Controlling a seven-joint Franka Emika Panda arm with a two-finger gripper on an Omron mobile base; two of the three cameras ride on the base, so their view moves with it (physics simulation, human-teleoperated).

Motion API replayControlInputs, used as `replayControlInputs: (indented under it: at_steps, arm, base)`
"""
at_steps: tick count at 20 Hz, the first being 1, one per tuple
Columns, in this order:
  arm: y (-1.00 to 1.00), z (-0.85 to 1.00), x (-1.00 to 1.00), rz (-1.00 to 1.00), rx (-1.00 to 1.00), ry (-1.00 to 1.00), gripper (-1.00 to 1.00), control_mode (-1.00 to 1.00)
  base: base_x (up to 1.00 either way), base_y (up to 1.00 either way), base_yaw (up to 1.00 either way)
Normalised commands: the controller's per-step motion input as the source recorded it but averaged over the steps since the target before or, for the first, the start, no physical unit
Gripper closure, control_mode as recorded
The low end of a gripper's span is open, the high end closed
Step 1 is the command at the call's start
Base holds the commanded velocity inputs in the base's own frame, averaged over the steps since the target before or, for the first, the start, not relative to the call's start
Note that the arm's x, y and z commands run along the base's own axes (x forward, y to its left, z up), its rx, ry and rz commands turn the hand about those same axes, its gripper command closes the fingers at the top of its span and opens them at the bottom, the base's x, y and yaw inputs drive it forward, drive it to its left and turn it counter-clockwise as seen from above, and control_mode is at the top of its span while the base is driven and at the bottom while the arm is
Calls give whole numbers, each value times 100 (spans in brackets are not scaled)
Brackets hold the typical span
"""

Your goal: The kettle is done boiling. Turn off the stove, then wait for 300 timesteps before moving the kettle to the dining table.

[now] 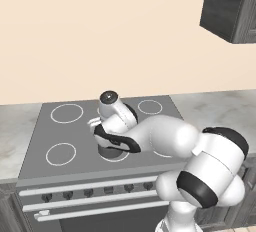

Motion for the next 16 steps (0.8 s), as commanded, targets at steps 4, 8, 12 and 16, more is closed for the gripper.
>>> replayControlInputs:
  at_steps: [4, 8, 12, 16]
  arm:
    - [2, 8, -4, 0, -2, -1, 100, -100]
    - [-10, 26, -18, 0, -2, -6, 100, -100]
    - [-17, 35, -17, 0, -1, -2, 100, -100]
    - [-17, 33, -18, 0, 0, 0, 100, -100]
  base:
    - [0, 0, 0]
    - [0, 0, 0]
    - [0, 0, 0]
    - [0, 0, 0]
